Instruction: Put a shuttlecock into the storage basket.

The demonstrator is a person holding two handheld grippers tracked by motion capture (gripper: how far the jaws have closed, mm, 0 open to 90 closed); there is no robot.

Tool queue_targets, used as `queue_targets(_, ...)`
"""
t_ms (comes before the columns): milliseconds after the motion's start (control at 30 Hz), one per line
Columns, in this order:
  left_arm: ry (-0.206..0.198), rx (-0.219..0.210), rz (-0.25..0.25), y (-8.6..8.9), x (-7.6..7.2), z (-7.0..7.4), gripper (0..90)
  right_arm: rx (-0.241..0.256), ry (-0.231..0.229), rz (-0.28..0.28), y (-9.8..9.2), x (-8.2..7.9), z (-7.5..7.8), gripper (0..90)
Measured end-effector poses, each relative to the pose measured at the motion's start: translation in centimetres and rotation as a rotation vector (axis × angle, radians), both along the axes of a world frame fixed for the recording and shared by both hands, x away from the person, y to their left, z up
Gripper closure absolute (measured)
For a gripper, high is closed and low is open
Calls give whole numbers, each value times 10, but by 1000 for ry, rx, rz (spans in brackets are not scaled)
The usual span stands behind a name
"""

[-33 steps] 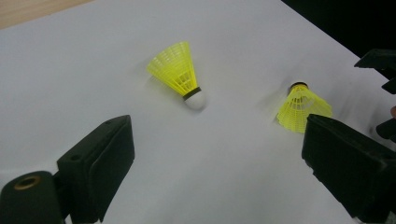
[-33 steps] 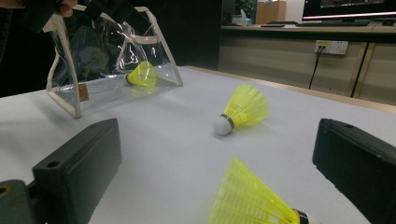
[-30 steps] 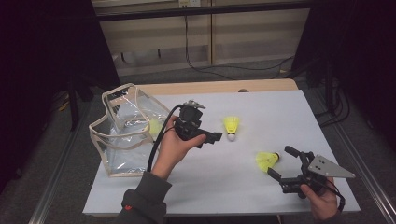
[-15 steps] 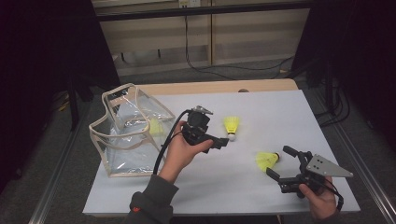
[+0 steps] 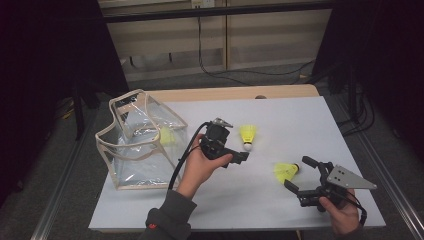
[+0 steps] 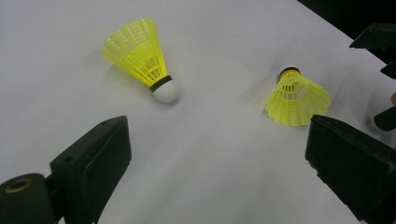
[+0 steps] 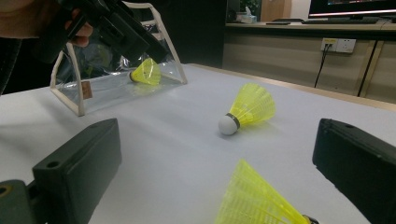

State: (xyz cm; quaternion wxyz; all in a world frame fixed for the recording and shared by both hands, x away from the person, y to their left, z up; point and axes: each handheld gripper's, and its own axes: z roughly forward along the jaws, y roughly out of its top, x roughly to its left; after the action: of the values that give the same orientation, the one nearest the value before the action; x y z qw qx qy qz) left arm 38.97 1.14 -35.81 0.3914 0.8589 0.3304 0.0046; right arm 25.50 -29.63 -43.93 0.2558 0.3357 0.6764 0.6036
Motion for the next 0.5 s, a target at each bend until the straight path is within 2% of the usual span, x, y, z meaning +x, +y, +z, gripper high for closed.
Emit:
queue_targets(300, -10, -16, -1, -5, 1, -7, 61, 1, -1, -3, 0, 0, 1, 10)
queue_targets(500, -18, -10, -25, -10, 0, -12, 61, -2, -4, 3, 0, 1, 1, 11)
